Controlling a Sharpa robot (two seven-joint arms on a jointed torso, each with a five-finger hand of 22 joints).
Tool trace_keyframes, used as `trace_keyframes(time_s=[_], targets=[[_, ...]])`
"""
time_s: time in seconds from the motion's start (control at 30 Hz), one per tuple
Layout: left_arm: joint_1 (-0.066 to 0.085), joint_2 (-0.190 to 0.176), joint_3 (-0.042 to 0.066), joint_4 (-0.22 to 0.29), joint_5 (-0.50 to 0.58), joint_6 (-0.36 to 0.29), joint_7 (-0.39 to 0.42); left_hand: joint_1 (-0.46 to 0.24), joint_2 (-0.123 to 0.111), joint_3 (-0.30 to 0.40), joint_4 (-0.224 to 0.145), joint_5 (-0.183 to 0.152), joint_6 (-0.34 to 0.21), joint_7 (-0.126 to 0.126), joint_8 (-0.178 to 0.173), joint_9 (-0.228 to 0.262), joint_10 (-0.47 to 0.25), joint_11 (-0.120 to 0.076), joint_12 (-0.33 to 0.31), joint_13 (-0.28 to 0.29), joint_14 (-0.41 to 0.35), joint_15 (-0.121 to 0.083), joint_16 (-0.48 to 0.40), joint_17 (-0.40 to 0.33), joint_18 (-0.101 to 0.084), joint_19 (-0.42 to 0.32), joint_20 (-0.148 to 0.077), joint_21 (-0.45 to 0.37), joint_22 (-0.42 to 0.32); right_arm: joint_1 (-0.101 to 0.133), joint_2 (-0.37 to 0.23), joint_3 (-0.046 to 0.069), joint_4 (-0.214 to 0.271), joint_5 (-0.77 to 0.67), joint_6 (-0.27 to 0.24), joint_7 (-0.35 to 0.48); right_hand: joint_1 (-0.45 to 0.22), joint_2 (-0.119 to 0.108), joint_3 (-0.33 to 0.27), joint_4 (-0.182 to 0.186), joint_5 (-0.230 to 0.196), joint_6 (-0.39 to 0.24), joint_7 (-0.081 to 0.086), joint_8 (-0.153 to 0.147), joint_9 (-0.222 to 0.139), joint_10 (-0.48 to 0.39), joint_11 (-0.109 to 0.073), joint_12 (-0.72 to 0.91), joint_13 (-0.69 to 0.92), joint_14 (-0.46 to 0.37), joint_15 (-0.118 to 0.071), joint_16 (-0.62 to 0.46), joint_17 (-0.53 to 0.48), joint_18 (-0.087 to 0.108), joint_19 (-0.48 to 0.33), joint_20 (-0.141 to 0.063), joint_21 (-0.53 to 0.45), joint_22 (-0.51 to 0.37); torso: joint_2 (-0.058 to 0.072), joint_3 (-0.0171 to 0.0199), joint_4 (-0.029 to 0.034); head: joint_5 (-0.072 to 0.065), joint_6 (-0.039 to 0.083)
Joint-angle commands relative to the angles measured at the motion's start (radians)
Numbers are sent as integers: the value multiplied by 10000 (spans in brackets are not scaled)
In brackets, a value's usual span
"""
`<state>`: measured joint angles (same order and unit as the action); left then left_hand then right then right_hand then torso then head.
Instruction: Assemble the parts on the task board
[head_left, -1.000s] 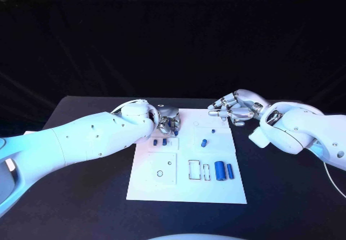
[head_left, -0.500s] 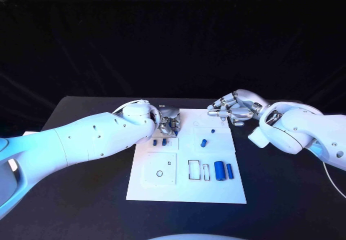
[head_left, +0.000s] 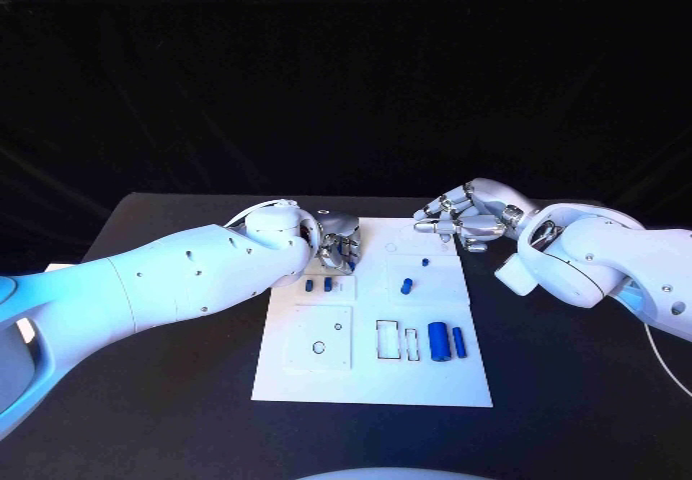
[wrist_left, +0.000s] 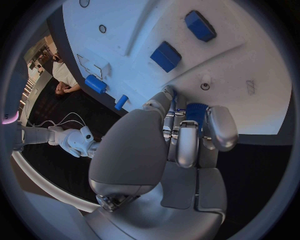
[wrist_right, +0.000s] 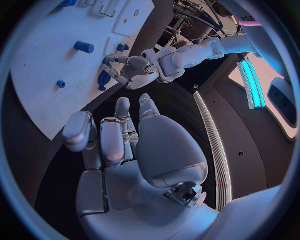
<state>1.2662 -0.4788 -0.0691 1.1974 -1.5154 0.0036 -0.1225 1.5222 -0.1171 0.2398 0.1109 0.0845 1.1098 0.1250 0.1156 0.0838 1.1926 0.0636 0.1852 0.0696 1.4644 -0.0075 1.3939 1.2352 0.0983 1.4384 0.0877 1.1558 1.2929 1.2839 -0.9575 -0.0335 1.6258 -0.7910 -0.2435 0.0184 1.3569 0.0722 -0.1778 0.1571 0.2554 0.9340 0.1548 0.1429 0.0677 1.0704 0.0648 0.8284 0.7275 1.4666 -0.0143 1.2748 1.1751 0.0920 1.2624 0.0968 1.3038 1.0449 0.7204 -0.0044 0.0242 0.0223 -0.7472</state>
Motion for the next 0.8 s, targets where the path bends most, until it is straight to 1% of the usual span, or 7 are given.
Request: trace_keyframes(time_s=[0.03,0.13,0.2,0.33,0.47,0.67,0.8], targets=[[-16,47,-6,-47,134,159,73,42,84,193,-32,5,192,-24,35,32,214,-48,-11,48,231,-113,57,68,-138,120,-21,170,125,-8,10,0,23,-67,73,90,89,15,20,-41,48,-71,-21,34,11,-76,7,55,-16,157,35,-30,13,182,-43,10,-39,4,3,-4,-2,-1,5],[-23,78,-6,-116,177,46,128,171,159,499,-168,-75,435,-71,101,72,465,-127,-8,96,275,-184,112,134,-180,193,-82,415,308,-8,12,0,31,-67,73,90,89,15,20,-41,48,-71,-21,34,11,-76,7,55,-16,157,35,-30,13,182,-43,10,-39,4,4,-2,-4,2,1],[-27,88,-6,-144,203,-44,164,202,177,696,-257,-119,541,-74,112,86,569,-146,-48,117,293,-207,131,151,-195,214,-113,496,377,-8,12,0,34,-67,78,88,89,15,20,-41,48,-71,-21,34,11,-76,7,55,-16,157,35,-30,13,182,-43,10,-39,4,4,-3,-1,-11,3],[-37,83,-3,-168,431,-371,315,135,126,983,-380,-133,610,-68,66,86,662,-157,-165,139,320,-213,160,177,-227,253,-136,653,506,-8,17,0,32,-68,85,85,89,15,20,-41,48,-71,-21,34,11,-76,7,55,-16,157,35,-30,13,182,-43,10,-39,4,-1,-3,4,-7,2],[-51,12,13,-113,937,-643,462,-70,61,1073,-348,-168,606,-56,15,77,666,-140,-261,143,330,-200,163,162,-238,268,-130,708,556,-8,20,0,29,-68,87,85,91,21,12,-33,48,-67,-22,43,12,-74,7,59,-22,157,35,-37,5,182,-42,9,-41,2,-3,-5,2,-1,4],[-57,-263,105,180,1266,-926,567,-155,8,1153,-365,-177,606,-47,-18,71,677,-134,-322,148,333,-195,157,137,-241,273,-128,730,581,-8,17,0,20,-68,89,91,88,24,10,-30,47,-66,-21,44,13,-73,7,60,-23,158,35,-37,6,182,-41,9,-41,2,-12,-6,13,-23,49],[-45,-548,276,470,1417,-909,598,-198,-51,1203,-392,-180,611,-42,-38,68,704,-133,-352,157,337,-193,159,135,-241,275,-126,739,594,-8,13,0,15,-68,87,97,87,25,9,-28,47,-65,-22,45,13,-73,7,61,-24,159,35,-36,7,181,-39,9,-40,5,-20,2,23,-16,75]])
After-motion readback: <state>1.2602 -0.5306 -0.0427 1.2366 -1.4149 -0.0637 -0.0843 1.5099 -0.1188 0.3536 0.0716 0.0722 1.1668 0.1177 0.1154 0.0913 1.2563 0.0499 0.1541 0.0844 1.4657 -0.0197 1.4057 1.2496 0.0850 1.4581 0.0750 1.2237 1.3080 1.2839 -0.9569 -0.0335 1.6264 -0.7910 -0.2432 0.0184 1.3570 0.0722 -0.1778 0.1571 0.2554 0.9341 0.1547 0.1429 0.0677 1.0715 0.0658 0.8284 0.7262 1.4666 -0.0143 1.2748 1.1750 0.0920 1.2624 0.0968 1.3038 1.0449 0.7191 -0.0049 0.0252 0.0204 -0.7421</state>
